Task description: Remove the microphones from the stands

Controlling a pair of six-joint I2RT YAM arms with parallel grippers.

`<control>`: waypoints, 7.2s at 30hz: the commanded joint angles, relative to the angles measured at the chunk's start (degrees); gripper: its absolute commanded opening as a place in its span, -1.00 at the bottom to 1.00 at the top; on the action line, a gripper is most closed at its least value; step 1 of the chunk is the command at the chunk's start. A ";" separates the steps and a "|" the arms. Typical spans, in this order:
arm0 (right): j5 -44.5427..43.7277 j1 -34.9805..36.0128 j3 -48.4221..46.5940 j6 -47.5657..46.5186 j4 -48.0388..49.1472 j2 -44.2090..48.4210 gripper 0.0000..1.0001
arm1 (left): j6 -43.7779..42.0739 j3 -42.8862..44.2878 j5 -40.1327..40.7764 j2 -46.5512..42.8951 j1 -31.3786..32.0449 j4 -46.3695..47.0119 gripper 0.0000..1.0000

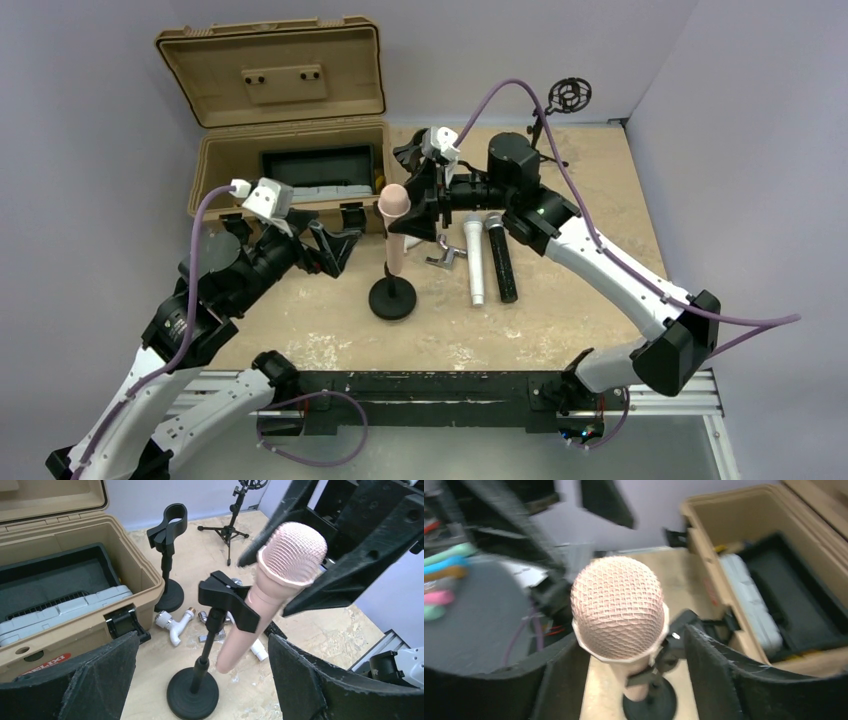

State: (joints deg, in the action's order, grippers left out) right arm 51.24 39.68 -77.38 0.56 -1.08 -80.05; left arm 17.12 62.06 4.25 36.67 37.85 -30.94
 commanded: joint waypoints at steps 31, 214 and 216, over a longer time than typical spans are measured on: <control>-99.13 33.87 0.32 32.40 -10.85 2.17 0.11 | 3.50 -5.28 3.44 -4.85 -0.58 2.85 0.91; -75.35 -16.03 15.62 30.34 -3.06 21.00 0.97 | -12.62 -11.10 -44.04 30.21 -3.77 49.81 0.98; -72.75 -22.26 16.76 31.71 -3.93 21.05 0.95 | -12.73 -11.04 -43.33 29.26 -3.51 49.31 1.00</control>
State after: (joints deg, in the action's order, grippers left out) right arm -22.37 26.59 -60.05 29.39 -4.71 -60.25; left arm 6.15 49.28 -40.80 69.23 33.58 18.39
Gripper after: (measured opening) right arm 0.983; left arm 0.990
